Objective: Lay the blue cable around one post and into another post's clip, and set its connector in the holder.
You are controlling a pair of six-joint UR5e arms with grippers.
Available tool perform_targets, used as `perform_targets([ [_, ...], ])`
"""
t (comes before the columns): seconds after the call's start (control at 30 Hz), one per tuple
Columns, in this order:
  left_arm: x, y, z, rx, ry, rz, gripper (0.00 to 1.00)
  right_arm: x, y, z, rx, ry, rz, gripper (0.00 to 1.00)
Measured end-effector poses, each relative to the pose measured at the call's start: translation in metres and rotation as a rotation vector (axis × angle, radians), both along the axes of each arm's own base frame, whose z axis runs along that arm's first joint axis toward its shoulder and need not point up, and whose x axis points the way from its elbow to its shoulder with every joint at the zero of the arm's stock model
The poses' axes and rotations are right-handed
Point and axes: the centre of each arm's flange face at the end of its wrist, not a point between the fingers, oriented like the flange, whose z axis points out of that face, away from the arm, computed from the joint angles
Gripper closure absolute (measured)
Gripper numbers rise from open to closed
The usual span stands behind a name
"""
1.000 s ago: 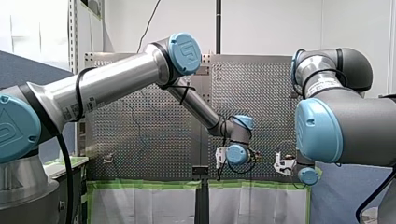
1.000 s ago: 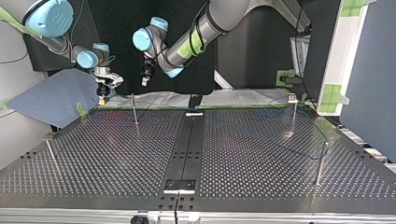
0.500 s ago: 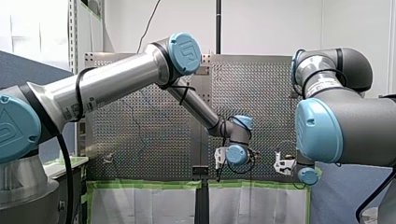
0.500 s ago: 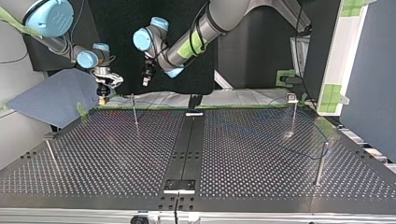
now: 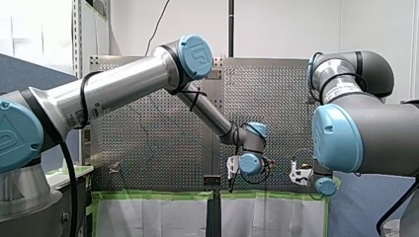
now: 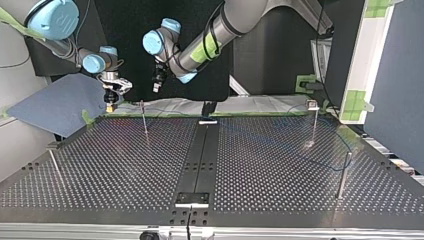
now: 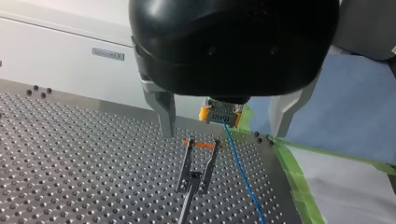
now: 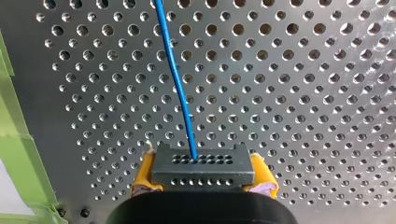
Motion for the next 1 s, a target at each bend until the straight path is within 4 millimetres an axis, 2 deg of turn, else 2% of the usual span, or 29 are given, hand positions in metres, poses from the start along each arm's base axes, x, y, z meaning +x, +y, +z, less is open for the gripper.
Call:
perform_targets([
  [0.7,0.001,0.003,-0.002,-0.001,0.003,0.005,0.00,0.001,0.000,-0.001,0.001,0.000,0.002,0.95],
  [1.0,0.005,0.018,-0.028,0.002,0.003,0.016,0.00,0.000,0.000,-0.001,0.001,0.000,0.002,0.95],
])
